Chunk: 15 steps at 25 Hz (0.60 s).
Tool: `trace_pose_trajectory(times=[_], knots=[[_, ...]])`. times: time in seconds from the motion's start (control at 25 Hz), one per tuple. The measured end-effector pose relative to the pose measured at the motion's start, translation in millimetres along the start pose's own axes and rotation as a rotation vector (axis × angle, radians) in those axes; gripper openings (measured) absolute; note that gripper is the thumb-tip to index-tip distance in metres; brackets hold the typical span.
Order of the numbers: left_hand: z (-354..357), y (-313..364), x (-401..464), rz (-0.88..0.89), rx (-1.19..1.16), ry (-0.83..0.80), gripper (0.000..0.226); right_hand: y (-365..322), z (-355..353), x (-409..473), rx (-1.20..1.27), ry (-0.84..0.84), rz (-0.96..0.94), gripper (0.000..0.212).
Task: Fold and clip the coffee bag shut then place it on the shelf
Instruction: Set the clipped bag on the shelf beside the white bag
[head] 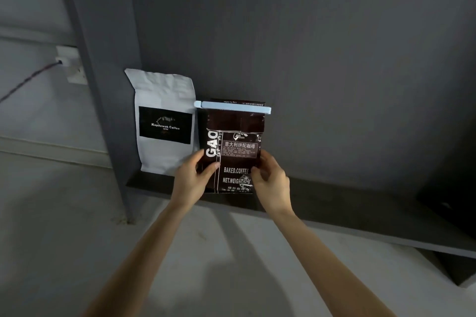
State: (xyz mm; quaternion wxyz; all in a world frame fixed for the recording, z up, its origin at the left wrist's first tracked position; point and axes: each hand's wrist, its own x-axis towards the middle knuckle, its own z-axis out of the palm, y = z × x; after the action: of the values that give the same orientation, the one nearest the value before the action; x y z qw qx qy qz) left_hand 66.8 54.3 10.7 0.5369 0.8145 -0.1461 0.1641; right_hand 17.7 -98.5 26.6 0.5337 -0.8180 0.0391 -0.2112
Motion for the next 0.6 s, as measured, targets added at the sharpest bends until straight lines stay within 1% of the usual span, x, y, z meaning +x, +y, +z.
trace_pose_trajectory(times=[0.12, 0.24, 0.48, 0.6], knots=[[6, -18, 8, -0.036, 0.032, 0.038, 0.029, 10, 14, 5, -0.035, -0.115, 0.041, 0.051], [12, -27, 10, -0.077, -0.021, 0.051, 0.033, 24, 21, 3, -0.056, -0.138, 0.035, 0.065], [15, -30, 7, -0.098, -0.052, 0.046, 0.034, 31, 19, 4, -0.102, -0.191, 0.016, 0.067], [15, -29, 7, -0.124, -0.049, 0.021, 0.035, 33, 14, 1, -0.107, -0.249, 0.016, 0.071]])
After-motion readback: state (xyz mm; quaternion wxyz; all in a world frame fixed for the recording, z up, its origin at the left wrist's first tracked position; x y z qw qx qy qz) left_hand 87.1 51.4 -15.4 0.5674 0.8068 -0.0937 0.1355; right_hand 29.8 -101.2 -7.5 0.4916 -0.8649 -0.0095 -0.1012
